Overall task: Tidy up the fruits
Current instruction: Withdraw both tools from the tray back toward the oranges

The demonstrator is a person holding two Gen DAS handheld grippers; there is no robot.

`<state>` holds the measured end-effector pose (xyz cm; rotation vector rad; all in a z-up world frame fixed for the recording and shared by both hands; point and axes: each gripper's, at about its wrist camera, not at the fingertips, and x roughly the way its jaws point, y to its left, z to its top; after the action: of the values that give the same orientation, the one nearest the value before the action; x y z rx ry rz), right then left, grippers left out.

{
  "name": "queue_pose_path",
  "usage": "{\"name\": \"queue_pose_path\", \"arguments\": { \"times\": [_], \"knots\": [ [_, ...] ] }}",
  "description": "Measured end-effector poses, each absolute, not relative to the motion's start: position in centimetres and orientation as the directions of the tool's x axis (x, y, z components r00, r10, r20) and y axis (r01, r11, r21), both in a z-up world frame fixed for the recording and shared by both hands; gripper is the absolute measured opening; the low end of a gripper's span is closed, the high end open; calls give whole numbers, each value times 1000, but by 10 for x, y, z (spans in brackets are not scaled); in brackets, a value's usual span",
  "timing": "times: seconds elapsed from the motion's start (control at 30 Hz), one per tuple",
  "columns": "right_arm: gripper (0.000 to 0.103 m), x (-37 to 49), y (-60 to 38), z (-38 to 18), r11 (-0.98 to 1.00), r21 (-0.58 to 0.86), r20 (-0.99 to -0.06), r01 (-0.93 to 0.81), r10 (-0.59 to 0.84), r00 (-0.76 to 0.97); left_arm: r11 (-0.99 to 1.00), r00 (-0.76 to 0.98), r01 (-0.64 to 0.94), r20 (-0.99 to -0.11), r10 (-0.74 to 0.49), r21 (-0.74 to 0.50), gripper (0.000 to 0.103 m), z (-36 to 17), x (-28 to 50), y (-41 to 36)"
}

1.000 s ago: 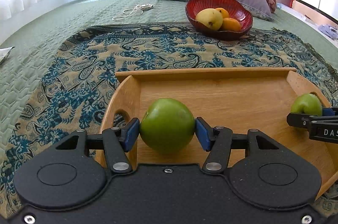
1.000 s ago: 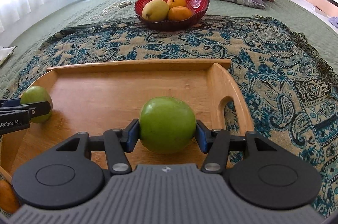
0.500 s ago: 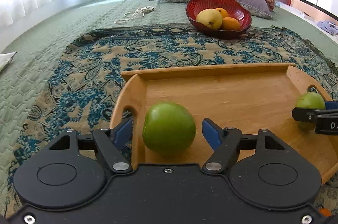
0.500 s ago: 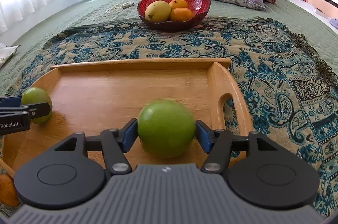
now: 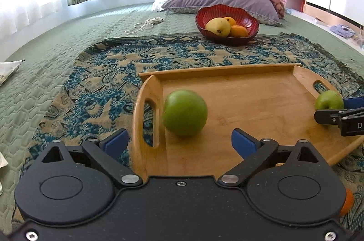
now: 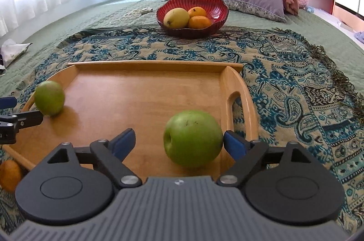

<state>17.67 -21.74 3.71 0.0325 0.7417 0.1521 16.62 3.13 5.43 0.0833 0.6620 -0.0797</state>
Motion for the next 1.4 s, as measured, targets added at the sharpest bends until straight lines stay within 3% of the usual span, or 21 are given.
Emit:
{"name": "queue_pose_path", "arguments": {
  "times": [0.83,1.4],
  "knots": [
    [101,77,-195,39,972,5,-541,-236,201,816,993,832,112,-549,-78,28,103,41,79,48],
    [103,30,-172,13,943,-65,-529,-326,245,812,987,848,137,-525,-73,85,103,20,43,45]
  ]
}}
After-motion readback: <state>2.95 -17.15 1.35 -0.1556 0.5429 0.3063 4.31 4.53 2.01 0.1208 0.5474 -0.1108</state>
